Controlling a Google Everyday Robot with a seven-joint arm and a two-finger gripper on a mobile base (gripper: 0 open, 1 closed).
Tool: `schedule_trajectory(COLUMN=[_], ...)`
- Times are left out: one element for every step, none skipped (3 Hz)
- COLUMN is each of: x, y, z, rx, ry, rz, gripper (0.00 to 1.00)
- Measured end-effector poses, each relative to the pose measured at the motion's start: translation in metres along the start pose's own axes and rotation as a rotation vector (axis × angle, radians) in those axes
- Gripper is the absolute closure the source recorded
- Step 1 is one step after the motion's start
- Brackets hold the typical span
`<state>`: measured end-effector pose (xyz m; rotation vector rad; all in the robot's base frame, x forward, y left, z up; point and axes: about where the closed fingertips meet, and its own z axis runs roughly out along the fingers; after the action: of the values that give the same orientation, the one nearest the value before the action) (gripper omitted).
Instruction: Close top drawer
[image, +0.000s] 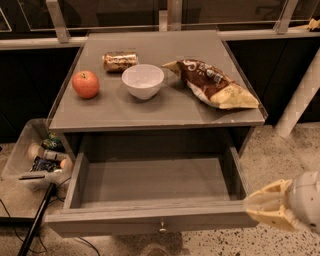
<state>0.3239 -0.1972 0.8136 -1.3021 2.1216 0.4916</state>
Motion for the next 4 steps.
schedule_trajectory(x=[0.018, 0.031, 0.039, 0.039], y=[0.015, 0.029, 0.024, 0.020], z=[0.036, 0.073, 0.096, 0.096], rx=[0.002, 0.046, 0.089, 0.106], ry=[0.018, 0.078, 0.123, 0.124], rz=[0.013, 0.005, 0.000, 0.001], gripper=[1.00, 1.00, 1.00, 1.00])
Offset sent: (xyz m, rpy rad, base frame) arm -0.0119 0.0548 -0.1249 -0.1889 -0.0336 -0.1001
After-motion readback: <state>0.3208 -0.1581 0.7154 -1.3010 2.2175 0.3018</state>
